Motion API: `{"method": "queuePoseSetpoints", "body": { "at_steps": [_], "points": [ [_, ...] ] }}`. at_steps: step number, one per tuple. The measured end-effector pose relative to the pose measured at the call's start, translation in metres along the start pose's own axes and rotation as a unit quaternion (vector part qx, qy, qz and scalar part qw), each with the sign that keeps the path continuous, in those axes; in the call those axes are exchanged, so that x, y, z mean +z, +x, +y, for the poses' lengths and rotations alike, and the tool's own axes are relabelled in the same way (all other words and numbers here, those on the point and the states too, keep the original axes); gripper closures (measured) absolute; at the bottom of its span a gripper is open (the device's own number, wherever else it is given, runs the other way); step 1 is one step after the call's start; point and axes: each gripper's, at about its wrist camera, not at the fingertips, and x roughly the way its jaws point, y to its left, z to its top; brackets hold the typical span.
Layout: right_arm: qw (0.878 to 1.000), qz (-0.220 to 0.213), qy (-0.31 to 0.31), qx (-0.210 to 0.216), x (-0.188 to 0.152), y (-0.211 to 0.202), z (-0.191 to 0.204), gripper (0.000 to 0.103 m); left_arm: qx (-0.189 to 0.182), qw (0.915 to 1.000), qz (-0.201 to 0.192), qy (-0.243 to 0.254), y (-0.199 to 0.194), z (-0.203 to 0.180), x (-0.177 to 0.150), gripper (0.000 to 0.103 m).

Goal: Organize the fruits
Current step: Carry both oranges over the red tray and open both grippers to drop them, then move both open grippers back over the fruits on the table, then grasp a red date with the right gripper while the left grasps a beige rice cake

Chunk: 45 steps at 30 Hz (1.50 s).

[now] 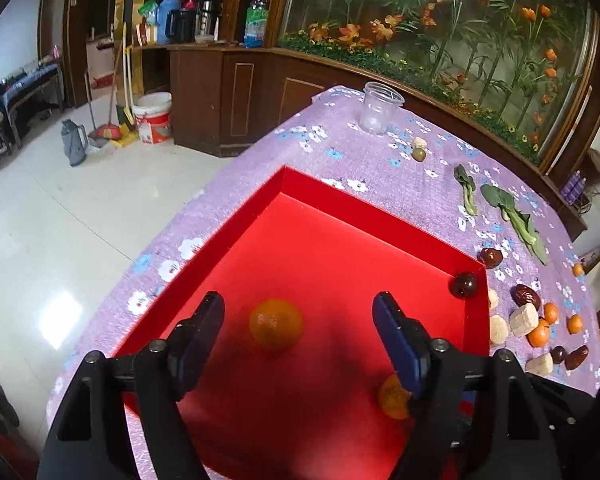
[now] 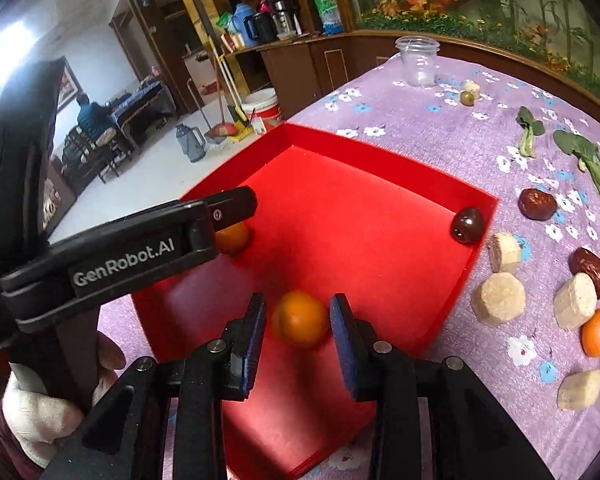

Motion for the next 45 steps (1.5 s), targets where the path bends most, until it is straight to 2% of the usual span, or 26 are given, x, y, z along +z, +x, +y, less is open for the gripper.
{"method": "queuePoseSetpoints", "body": {
  "at_steps": [3,5,10,17,19,21,23,26,29,33,35,40,45],
  "points": [
    [1.0,-0.02,0.014,0.0,-0.002,-0.016,-0.006,0.06,0.015,0.9997,-0.015,0.011,-0.011,-0.006,0.001,0.025],
    [0.999,-0.035,0.023,-0.002,-0.005,-0.028,-0.009,0.051,0.031,0.9987,-0.032,0.025,-0.021,-0.014,0.0,0.024],
    [0.997,-0.066,0.048,-0.007,-0.018,-0.059,-0.022,0.047,0.08,0.9901,-0.092,0.07,-0.053,-0.041,-0.006,0.018],
    [0.991,-0.098,0.091,-0.029,-0.043,-0.102,-0.056,0.046,0.101,0.9785,-0.147,0.103,-0.09,-0.072,-0.01,0.014],
    [0.987,-0.114,0.104,-0.046,-0.052,-0.122,-0.074,0.046,0.076,0.9817,-0.138,0.107,-0.094,-0.079,-0.008,0.013],
    [0.981,-0.13,0.124,-0.072,-0.064,-0.147,-0.096,0.044,0.017,0.9898,-0.094,0.105,-0.087,-0.084,-0.003,0.013],
    [0.973,-0.145,0.149,-0.105,-0.077,-0.171,-0.121,0.036,-0.034,0.9928,-0.057,0.1,-0.078,-0.092,-0.003,0.013],
    [0.958,-0.149,0.185,-0.162,-0.101,-0.201,-0.16,0.035,-0.071,0.9925,-0.023,0.097,-0.064,-0.108,-0.007,0.013],
    [0.948,-0.135,0.218,-0.189,-0.119,-0.211,-0.193,0.035,-0.116,0.9886,0.023,0.093,-0.044,-0.129,-0.017,0.013],
    [0.947,-0.119,0.219,-0.202,-0.127,-0.208,-0.215,0.037,-0.134,0.984,0.048,0.108,-0.03,-0.151,-0.031,0.013],
    [0.949,-0.112,0.214,-0.204,-0.125,-0.203,-0.22,0.048,-0.143,0.9812,0.055,0.117,-0.027,-0.161,-0.037,0.013],
    [0.951,-0.103,0.193,-0.218,-0.115,-0.184,-0.229,0.049,-0.173,0.9719,0.068,0.144,-0.02,-0.186,-0.052,0.013],
    [0.952,-0.088,0.196,-0.218,-0.108,-0.167,-0.242,0.049,-0.194,0.9582,0.086,0.192,-0.005,-0.224,-0.068,0.014]
  ]
}}
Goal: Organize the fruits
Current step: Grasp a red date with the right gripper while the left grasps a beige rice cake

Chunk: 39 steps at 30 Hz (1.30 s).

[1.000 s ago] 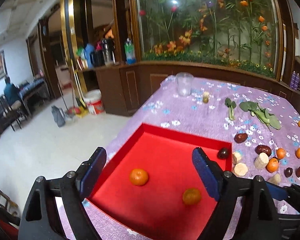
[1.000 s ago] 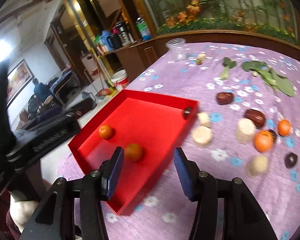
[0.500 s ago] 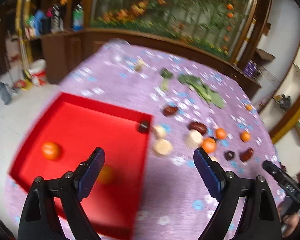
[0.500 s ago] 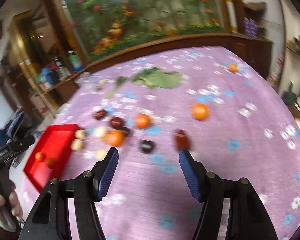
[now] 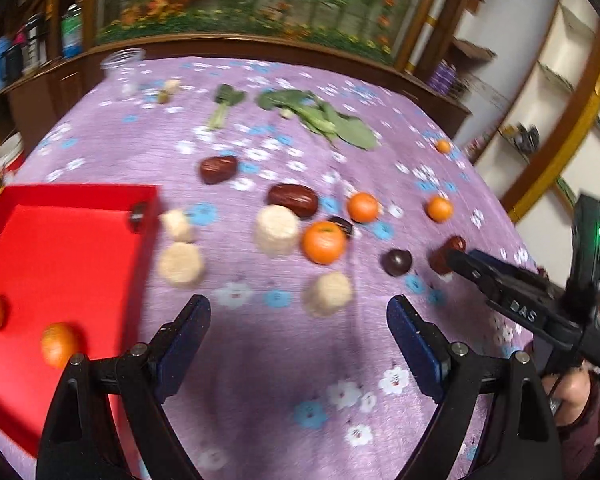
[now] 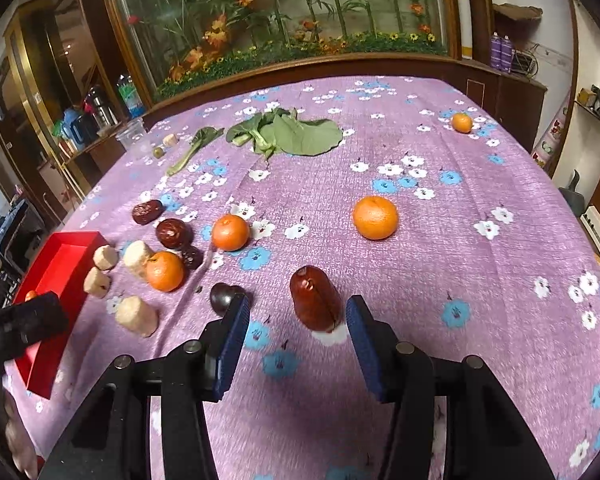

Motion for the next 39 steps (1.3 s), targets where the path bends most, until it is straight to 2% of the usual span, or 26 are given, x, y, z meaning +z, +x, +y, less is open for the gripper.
{"method": "queuePoseSetpoints", "body": {
  "at_steps": [3,5,8,15,17,19,20,28,39],
  "points": [
    [1.0,0.005,-0.002,-0.003,0.001,0.008,0.0,0.049,0.0,0.9997,0.01,0.023,0.019,-0.012,0.003,0.02],
    [1.0,0.007,-0.006,-0.002,0.001,0.011,0.001,0.049,-0.007,0.9993,0.024,0.027,0.033,-0.016,0.005,0.033],
    [1.0,0.004,-0.018,-0.01,0.003,0.013,0.005,0.05,-0.011,0.9989,0.038,0.024,0.048,-0.017,0.006,0.041],
    [0.999,0.012,-0.022,-0.024,0.003,0.023,0.004,0.053,-0.002,0.9987,0.043,0.026,0.062,-0.018,0.005,0.048],
    [0.999,0.017,-0.018,-0.026,0.002,0.027,0.002,0.063,0.009,0.9987,0.04,0.03,0.062,-0.019,0.005,0.064],
    [0.999,0.017,-0.014,-0.025,0.002,0.028,0.0,0.07,0.007,0.9988,0.038,0.031,0.062,-0.018,0.004,0.072],
    [1.0,0.016,-0.01,-0.022,0.001,0.028,-0.002,0.07,0.001,0.9989,0.038,0.029,0.062,-0.017,0.004,0.074],
    [1.0,0.005,0.002,-0.015,0.001,0.014,-0.002,0.07,0.0,0.9996,0.022,0.019,0.044,-0.013,0.002,0.076],
    [1.0,-0.015,-0.011,0.004,-0.003,-0.018,0.023,0.07,-0.002,0.9993,-0.027,-0.027,-0.013,0.02,-0.001,0.075]
  ]
}}
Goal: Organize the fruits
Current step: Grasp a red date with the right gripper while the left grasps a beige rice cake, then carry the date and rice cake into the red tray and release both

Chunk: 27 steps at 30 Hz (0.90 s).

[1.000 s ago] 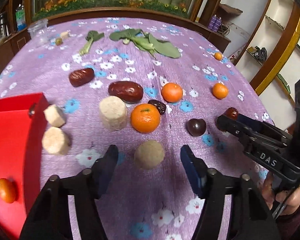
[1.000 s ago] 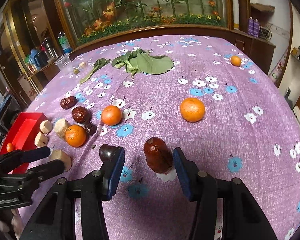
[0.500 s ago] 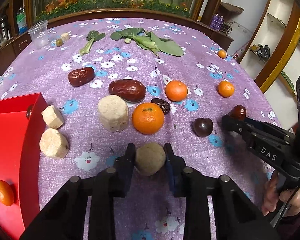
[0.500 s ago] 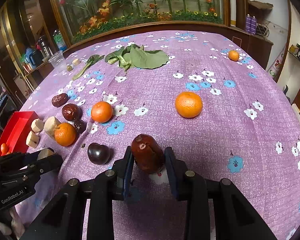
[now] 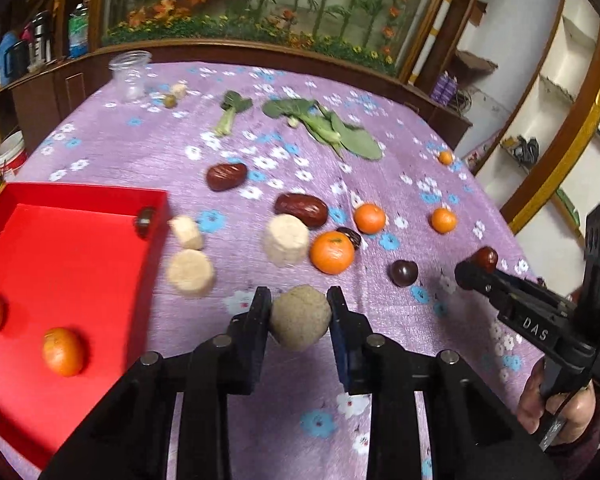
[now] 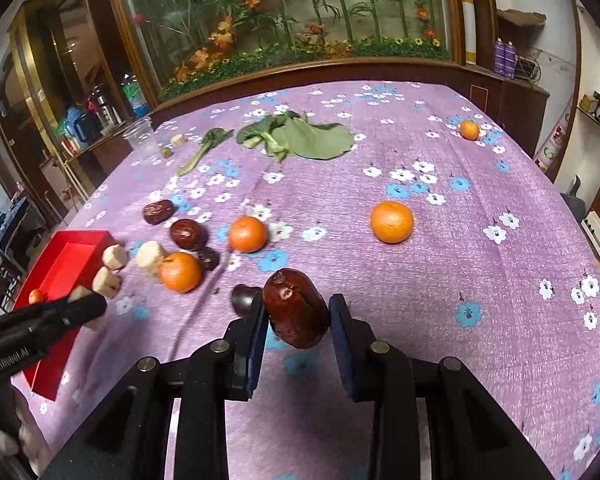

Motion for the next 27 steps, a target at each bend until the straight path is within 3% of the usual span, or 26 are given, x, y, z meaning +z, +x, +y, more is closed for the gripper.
{"method": "queuePoseSetpoints", "body": {
  "at_steps": [8,16,27],
  "points": [
    [1.0,-0.011,-0.021,0.016,0.0,-0.019,0.029,0.07,0.01,0.9985,-0.036,-0.041,-0.042,0.036,0.002,0.075],
    [0.996,-0.006,-0.051,0.078,0.003,-0.029,0.082,0.07,0.068,0.9895,-0.087,-0.093,-0.092,0.097,0.003,0.075],
    [0.976,0.043,-0.126,0.171,-0.005,-0.004,0.195,0.069,0.118,0.9788,-0.079,-0.148,-0.096,0.164,-0.017,0.075]
  ]
}}
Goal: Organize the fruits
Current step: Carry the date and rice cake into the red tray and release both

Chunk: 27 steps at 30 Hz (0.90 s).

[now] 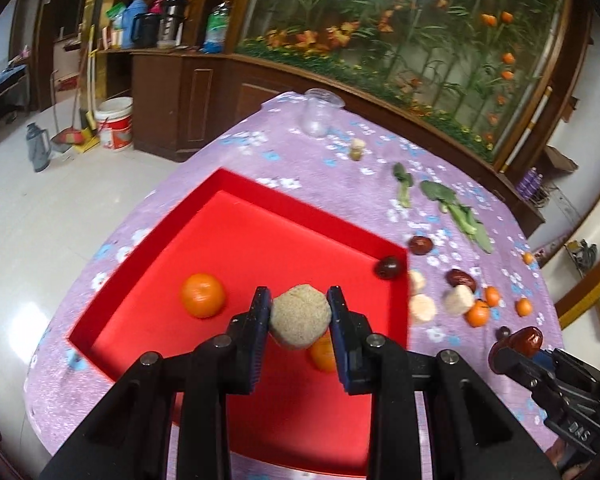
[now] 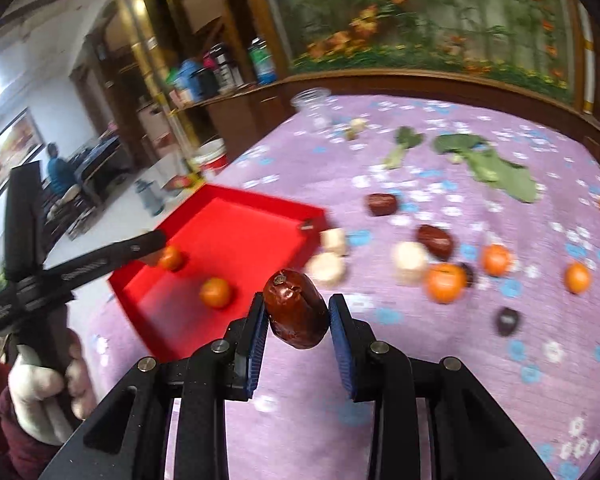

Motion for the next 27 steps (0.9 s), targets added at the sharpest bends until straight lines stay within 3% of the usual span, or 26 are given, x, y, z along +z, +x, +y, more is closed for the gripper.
{"method": "queuePoseSetpoints", "body": {
  "at_steps": [8,18,19,23,27],
  "points": [
    [0.997,0.056,-0.024,0.054,-0.004,0.053,0.046,0.069,0.023,0.9997,0.007,-0.009,0.011,0.025,-0.004,0.075],
    [0.992,0.092,-0.046,0.072,-0.014,0.086,0.071,0.069,0.054,0.9985,-0.006,0.001,0.013,0.031,-0.005,0.075],
    [0.992,0.093,-0.047,0.072,-0.015,0.089,0.072,0.069,0.056,0.9984,-0.006,0.001,0.014,0.031,-0.004,0.073],
    [0.991,0.092,-0.051,0.076,-0.016,0.094,0.076,0.069,0.055,0.9985,-0.008,0.001,0.014,0.031,-0.003,0.045],
    [0.991,0.087,-0.057,0.079,-0.016,0.09,0.078,0.066,0.058,0.9983,-0.01,-0.001,0.012,0.031,-0.002,0.035]
  ]
}}
